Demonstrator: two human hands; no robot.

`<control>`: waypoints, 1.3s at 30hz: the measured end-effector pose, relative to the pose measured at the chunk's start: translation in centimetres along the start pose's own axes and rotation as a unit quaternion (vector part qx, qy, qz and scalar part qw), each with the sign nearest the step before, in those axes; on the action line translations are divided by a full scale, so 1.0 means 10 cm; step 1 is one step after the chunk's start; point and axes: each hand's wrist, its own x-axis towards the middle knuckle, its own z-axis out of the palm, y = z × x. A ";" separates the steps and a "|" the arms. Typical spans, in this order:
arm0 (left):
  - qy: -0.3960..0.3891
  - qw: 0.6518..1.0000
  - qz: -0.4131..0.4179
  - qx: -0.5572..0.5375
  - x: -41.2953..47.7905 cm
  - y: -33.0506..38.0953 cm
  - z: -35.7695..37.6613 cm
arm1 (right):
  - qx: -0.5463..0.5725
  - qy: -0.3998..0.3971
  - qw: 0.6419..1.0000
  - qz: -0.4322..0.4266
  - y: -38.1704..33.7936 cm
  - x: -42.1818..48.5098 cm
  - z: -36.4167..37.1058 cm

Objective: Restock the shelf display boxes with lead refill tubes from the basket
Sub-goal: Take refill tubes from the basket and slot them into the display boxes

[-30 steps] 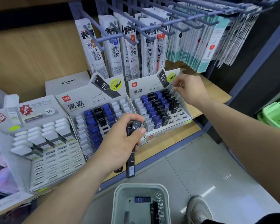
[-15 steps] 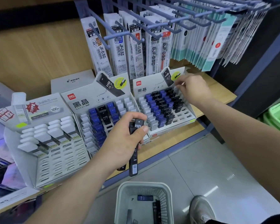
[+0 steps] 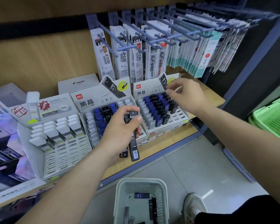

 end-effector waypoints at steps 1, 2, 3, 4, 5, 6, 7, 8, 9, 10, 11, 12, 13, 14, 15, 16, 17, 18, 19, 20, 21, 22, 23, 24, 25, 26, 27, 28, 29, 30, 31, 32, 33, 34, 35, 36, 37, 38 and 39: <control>0.007 1.000 0.001 -0.017 -0.02 0.02 -0.01 | 0.049 -0.015 0.999 0.010 -0.19 -0.20 -0.03; 0.013 0.999 0.003 -0.036 -0.04 0.03 -0.02 | 0.094 -0.046 0.994 0.020 -0.36 -0.41 -0.03; 0.020 0.998 0.005 -0.057 -0.08 0.05 -0.04 | 0.130 -0.090 0.987 0.031 -0.52 -0.62 -0.03; 0.029 0.997 0.009 -0.069 -0.13 0.07 -0.05 | 0.160 -0.137 0.977 0.039 -0.68 -0.81 -0.03; 0.042 0.997 0.016 -0.068 -0.18 0.09 -0.07 | 0.190 -0.177 0.964 0.051 -0.82 -0.98 -0.02; 0.055 0.997 0.026 -0.057 -0.23 0.11 -0.08 | 0.224 -0.204 0.950 0.070 -0.93 -1.12 -0.01; 0.067 0.996 0.034 -0.050 -0.29 0.13 -0.09 | 0.254 -0.220 0.938 0.090 -1.03 -1.25 0.01; 0.074 0.995 0.039 -0.054 -0.34 0.14 -0.11 | 0.278 -0.227 0.927 0.104 -1.10 -1.36 0.04; 0.077 0.994 0.040 -0.062 -0.39 0.14 -0.12 | 0.298 -0.230 0.919 0.115 -1.16 -1.46 0.07; 0.079 0.994 0.039 -0.064 -0.42 0.13 -0.14 | 0.317 -0.232 0.911 0.124 -1.20 -1.54 0.10; 0.081 0.994 0.042 -0.056 -0.46 0.12 -0.15 | 0.333 -0.233 0.904 0.131 -1.23 -1.60 0.13; 0.080 0.995 0.050 -0.035 -0.49 0.11 -0.17 | 0.340 -0.233 0.901 0.135 -1.24 -1.64 0.15; 0.079 0.995 0.059 -0.008 -0.51 0.10 -0.18 | 0.338 -0.234 0.902 0.134 -1.24 -1.66 0.16; 0.081 0.994 0.069 0.020 -0.53 0.09 -0.20 | 0.333 -0.235 0.904 0.129 -1.24 -1.67 0.16; 0.084 0.992 0.079 0.043 -0.54 0.09 -0.23 | 0.328 -0.233 0.907 0.123 -1.22 -1.66 0.15; 0.085 0.991 0.085 0.057 -0.55 0.10 -0.25 | 0.326 -0.230 0.909 0.118 -1.20 -1.65 0.14; 0.087 0.990 0.086 0.064 -0.54 0.09 -0.29 | 0.328 -0.226 0.910 0.116 -1.18 -1.63 0.14; 0.085 0.991 0.083 0.065 -0.53 0.08 -0.32 | 0.336 -0.222 0.908 0.118 -1.15 -1.61 0.13; 0.079 0.992 0.079 0.061 -0.52 0.07 -0.36 | 0.345 -0.217 0.905 0.120 -1.12 -1.59 0.12; 0.072 0.993 0.073 0.054 -0.52 0.07 -0.38 | 0.351 -0.211 0.904 0.123 -1.10 -1.56 0.12; 0.064 0.995 0.069 0.047 -0.51 0.06 -0.40 | 0.352 -0.201 0.905 0.125 -1.08 -1.53 0.12; 0.056 0.996 0.062 0.038 -0.51 0.07 -0.41 | 0.351 -0.190 0.908 0.126 -1.06 -1.50 0.12; 0.049 0.997 0.053 0.032 -0.49 0.06 -0.41 | 0.349 -0.176 0.912 0.125 -1.04 -1.46 0.13; 0.041 0.998 0.046 0.027 -0.50 0.07 -0.41 | 0.348 -0.161 0.915 0.123 -1.03 -1.44 0.14; 0.035 0.998 0.040 0.026 -0.48 0.06 -0.41 | 0.349 -0.148 0.917 0.122 -1.02 -1.41 0.14; 0.028 0.999 0.034 0.022 -0.46 0.05 -0.41 | 0.354 -0.136 0.918 0.121 -1.01 -1.39 0.16; 0.022 0.999 0.027 0.018 -0.45 0.03 -0.41 | 0.359 -0.126 0.917 0.119 -0.99 -1.37 0.17; 0.017 1.000 0.018 0.015 -0.43 0.02 -0.40 | 0.363 -0.116 0.917 0.116 -0.99 -1.35 0.18; 0.014 1.000 0.012 0.013 -0.42 0.01 -0.38 | 0.364 -0.109 0.918 0.113 -0.98 -1.33 0.18; 0.014 1.000 0.008 0.010 -0.42 0.00 -0.36 | 0.364 -0.102 0.919 0.108 -0.98 -1.31 0.18; 0.016 1.000 0.005 0.005 -0.42 0.01 -0.34 | 0.364 -0.097 0.920 0.105 -0.97 -1.29 0.17; 0.016 1.000 0.001 -0.002 -0.42 0.02 -0.32 | 0.363 -0.093 0.921 0.104 -0.96 -1.27 0.16; 0.015 1.000 -0.004 -0.010 -0.42 0.02 -0.31 | 0.362 -0.091 0.922 0.104 -0.96 -1.25 0.15; 0.014 1.000 -0.009 -0.016 -0.42 0.04 -0.30 | 0.362 -0.088 0.922 0.104 -0.95 -1.24 0.15; 0.013 1.000 -0.012 -0.018 -0.42 0.04 -0.30 | 0.362 -0.086 0.922 0.106 -0.94 -1.23 0.14; 0.014 1.000 -0.013 -0.016 -0.42 0.05 -0.30 | 0.364 -0.085 0.921 0.109 -0.94 -1.23 0.14; 0.015 1.000 -0.012 -0.011 -0.42 0.05 -0.31 | 0.372 -0.083 0.918 0.113 -0.93 -1.23 0.13; 0.015 1.000 -0.009 -0.003 -0.42 0.05 -0.31 | 0.383 -0.080 0.913 0.117 -0.94 -1.23 0.13; 0.014 1.000 -0.005 0.005 -0.43 0.05 -0.31 | 0.393 -0.077 0.908 0.121 -0.94 -1.24 0.12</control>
